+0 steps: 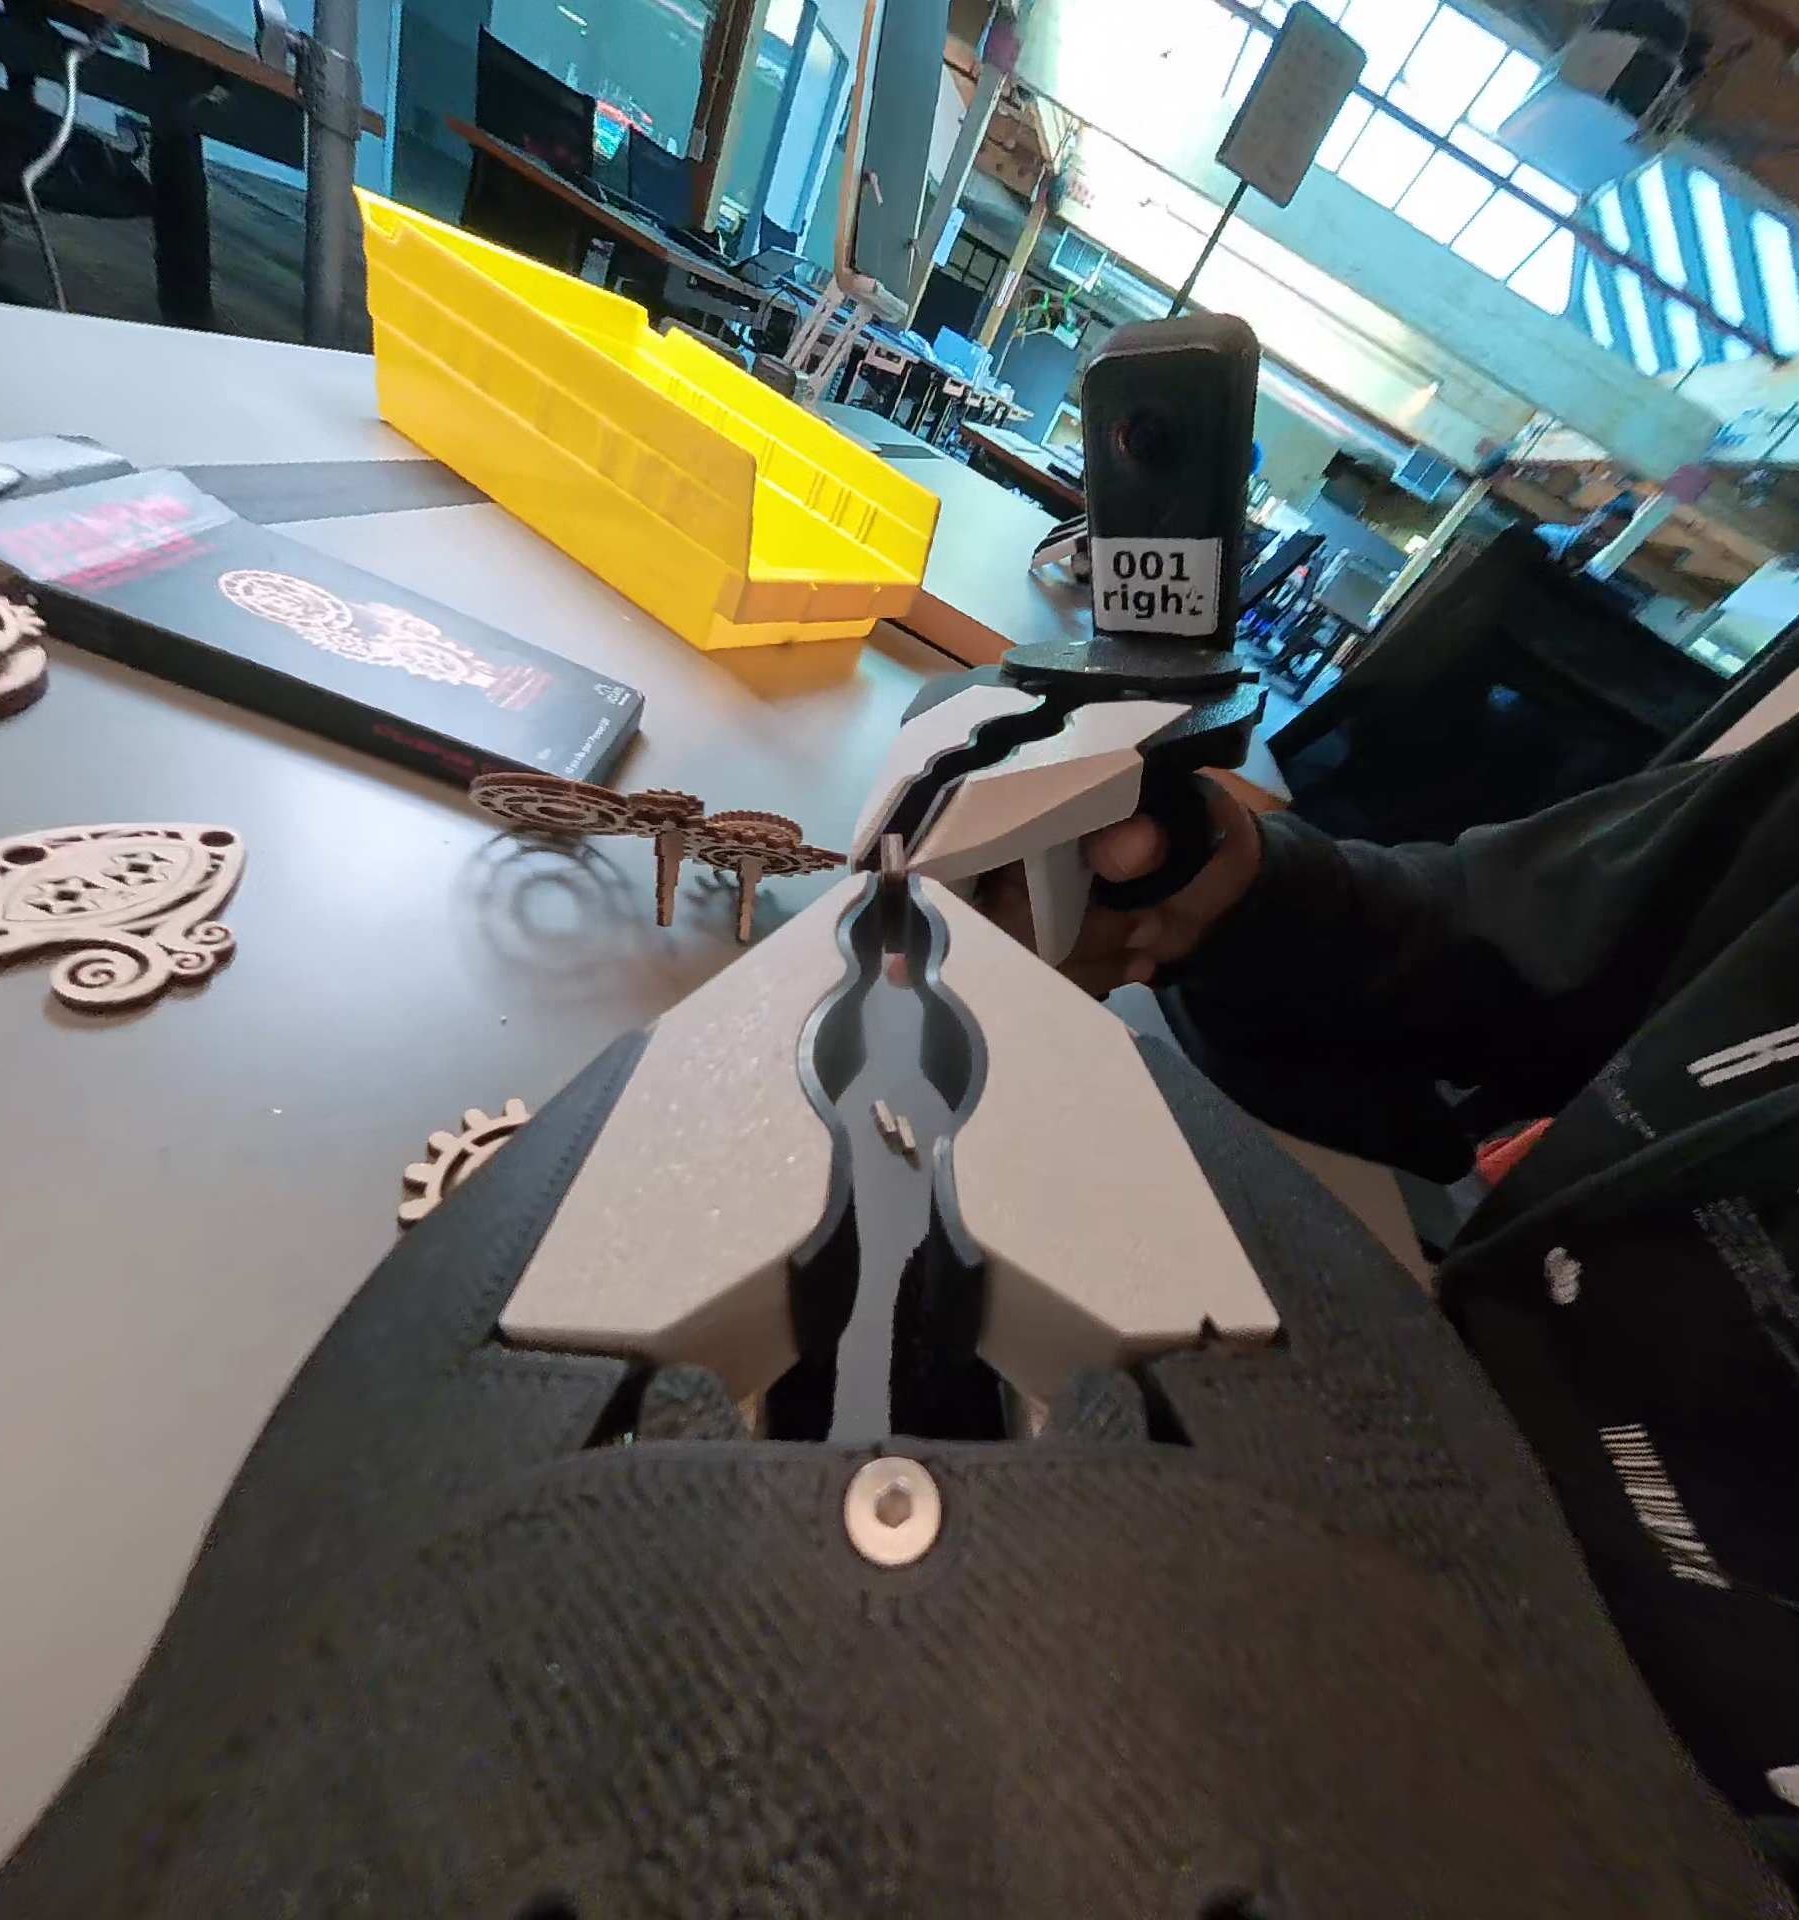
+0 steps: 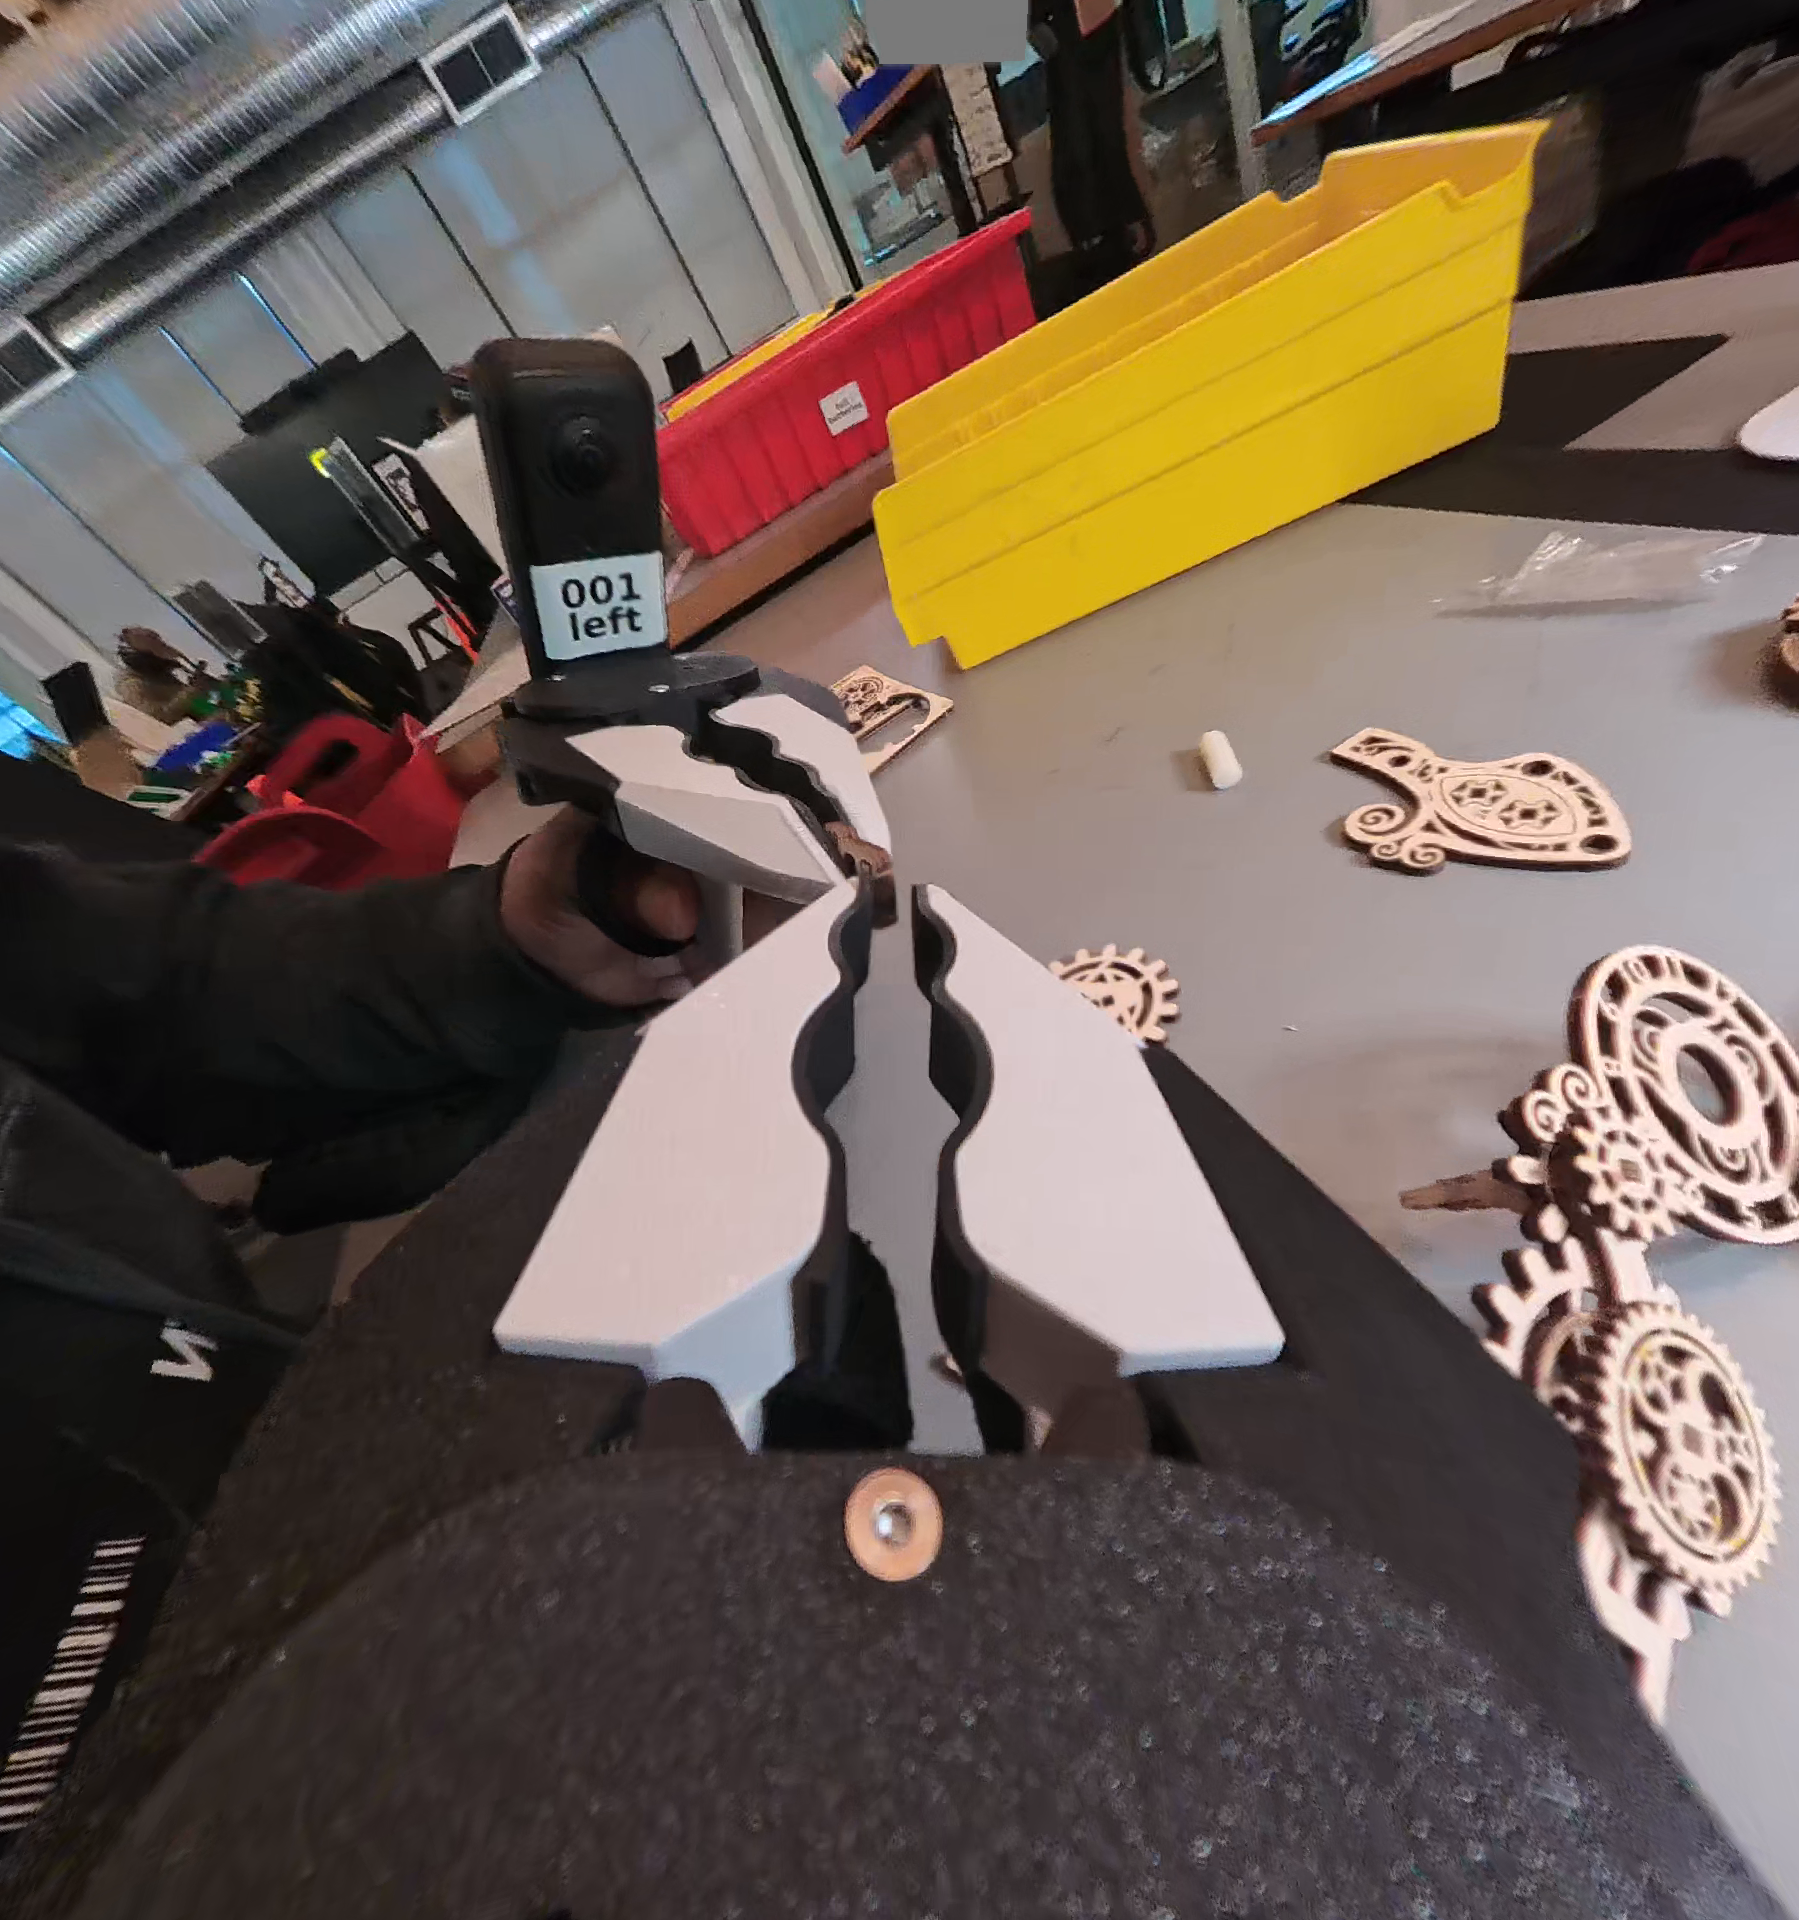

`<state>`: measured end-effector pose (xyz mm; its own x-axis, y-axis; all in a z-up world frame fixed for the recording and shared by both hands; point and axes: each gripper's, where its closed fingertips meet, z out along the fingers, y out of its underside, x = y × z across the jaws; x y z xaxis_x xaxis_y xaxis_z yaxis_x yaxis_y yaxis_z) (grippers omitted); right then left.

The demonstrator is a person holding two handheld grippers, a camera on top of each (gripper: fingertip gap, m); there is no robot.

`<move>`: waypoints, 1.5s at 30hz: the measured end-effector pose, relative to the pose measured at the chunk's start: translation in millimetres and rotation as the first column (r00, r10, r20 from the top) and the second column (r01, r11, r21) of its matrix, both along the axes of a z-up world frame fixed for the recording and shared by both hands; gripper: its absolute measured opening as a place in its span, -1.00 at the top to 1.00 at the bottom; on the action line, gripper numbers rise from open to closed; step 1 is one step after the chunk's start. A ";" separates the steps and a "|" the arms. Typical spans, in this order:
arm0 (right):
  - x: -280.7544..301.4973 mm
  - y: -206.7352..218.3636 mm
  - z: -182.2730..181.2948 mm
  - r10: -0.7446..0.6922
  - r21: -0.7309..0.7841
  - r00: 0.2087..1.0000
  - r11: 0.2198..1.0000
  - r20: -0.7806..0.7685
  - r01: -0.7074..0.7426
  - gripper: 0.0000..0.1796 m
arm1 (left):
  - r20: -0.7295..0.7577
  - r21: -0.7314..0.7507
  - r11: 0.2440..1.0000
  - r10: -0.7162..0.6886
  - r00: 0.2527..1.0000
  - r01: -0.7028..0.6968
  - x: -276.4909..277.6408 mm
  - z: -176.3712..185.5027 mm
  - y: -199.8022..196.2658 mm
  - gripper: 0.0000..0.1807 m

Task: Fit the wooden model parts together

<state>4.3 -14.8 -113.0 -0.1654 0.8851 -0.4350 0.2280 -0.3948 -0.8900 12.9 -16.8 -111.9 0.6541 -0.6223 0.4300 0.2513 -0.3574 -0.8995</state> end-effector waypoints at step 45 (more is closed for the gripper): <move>-3.8 28.8 -2.8 -0.209 0.137 0.978 0.969 0.010 0.206 0.45 | -0.190 0.100 0.987 0.144 0.971 -0.126 -6.0 3.0 4.9 0.98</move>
